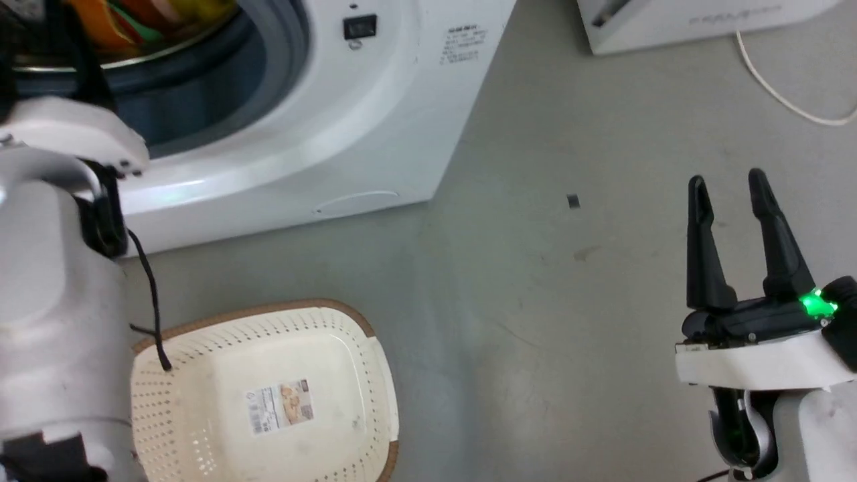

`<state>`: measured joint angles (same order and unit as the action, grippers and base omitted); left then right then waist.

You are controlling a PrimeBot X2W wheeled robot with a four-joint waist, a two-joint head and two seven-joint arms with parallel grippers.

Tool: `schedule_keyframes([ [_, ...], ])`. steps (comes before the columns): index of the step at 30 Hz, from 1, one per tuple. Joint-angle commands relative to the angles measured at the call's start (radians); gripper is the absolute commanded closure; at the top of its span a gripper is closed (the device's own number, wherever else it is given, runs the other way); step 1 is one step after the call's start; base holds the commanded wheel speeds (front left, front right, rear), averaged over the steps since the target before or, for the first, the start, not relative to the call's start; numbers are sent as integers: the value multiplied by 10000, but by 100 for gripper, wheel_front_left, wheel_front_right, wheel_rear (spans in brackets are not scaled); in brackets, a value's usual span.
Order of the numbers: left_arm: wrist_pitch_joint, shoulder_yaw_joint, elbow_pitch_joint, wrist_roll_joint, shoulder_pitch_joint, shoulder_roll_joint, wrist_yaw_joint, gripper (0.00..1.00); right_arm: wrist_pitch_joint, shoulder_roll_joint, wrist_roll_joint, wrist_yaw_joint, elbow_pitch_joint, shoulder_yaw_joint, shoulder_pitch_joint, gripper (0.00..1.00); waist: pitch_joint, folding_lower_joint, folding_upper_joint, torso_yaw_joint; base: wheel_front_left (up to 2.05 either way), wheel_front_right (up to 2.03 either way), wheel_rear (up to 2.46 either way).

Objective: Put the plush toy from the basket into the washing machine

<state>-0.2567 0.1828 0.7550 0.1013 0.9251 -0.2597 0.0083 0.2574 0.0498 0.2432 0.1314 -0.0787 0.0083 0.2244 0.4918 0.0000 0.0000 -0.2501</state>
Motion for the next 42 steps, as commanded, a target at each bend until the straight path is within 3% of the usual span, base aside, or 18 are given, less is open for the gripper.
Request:
schedule_keyframes([
  [1,-51,46,-280,-10,-368,101,-25,0,44,4,-122,-7,42,-20,-159,0,-528,0,0,350,0,0,0],
  [14,-51,-290,-3798,-463,-4184,1405,-420,0,44,4,-819,-7,213,-145,-1153,0,-2447,0,0,1299,0,0,0],
  [24,-51,-613,-5055,-379,-6565,1941,-637,0,44,4,-1160,-7,273,-345,-1946,0,-3664,0,0,1892,0,0,0],
  [31,-51,-1002,-5690,-520,-7997,2065,-39,0,44,4,-1269,-7,314,-585,-2573,0,-4274,0,0,2267,0,0,0],
  [38,-51,-1257,-5832,-323,-8803,2090,179,0,44,4,-1276,-7,439,-640,-3029,0,-4658,0,0,2495,0,0,0],
  [39,-51,-1281,-5823,-301,-8842,2091,187,100,44,4,-1274,-7,454,-646,-3053,100,-4683,0,0,2506,0,0,0],
  [42,11,-1291,-5774,-367,-8762,2092,153,100,-8,0,-1208,2,415,-636,-2920,100,-4671,0,0,2490,0,0,0],
])
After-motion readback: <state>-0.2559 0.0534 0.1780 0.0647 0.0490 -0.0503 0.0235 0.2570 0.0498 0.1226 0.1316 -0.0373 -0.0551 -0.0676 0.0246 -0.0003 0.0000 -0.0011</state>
